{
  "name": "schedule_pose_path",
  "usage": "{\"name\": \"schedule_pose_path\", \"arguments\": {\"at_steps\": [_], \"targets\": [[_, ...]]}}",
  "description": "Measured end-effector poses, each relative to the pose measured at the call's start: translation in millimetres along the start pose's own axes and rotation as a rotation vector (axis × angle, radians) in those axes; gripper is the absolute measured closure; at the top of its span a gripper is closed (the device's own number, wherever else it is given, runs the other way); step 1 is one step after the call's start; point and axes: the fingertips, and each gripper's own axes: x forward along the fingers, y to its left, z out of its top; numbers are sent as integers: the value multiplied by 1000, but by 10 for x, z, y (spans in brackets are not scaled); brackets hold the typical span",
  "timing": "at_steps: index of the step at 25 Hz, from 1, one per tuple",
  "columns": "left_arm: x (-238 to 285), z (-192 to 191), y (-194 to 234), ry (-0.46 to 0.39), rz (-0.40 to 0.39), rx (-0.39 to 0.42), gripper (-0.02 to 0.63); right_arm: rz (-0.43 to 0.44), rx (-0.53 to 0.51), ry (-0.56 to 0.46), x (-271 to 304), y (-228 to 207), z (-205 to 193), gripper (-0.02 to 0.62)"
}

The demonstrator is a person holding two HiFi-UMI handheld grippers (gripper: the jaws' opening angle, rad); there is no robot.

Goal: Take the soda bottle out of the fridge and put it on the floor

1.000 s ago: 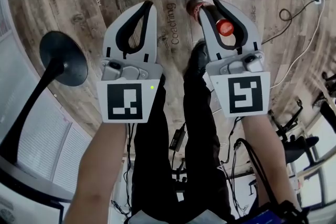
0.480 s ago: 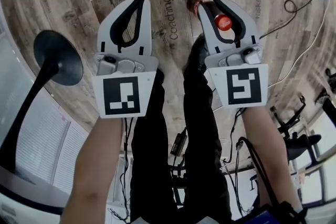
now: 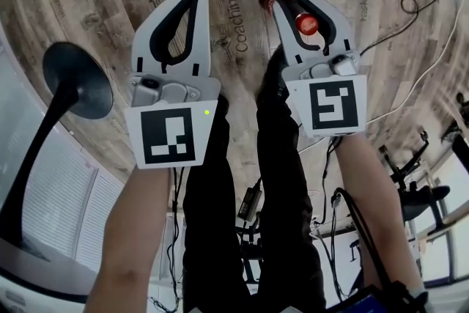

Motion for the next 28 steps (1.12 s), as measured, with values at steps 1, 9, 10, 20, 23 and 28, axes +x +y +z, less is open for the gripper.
{"name": "schedule_pose_path", "arguments": {"at_steps": [1, 9, 10, 20, 23, 28], "targets": [[9, -2, 11, -1, 2, 1, 589, 0, 1, 5, 17, -3, -27, 491], [28, -71, 50, 4, 7, -1, 589, 7, -10, 57, 172, 6, -277, 491], [25, -88, 58, 11, 10, -2, 589, 8, -8, 69, 188, 12, -309, 491], [-8, -97, 152, 14, 23, -2, 589, 14, 11, 161, 324, 64, -533, 489], [-22, -110, 154, 14, 25, -2, 589, 17, 5, 174, 334, 85, -590, 489], [-38, -152, 140, 17, 21, -5, 589, 23, -7, 169, 361, 126, -584, 488]]}}
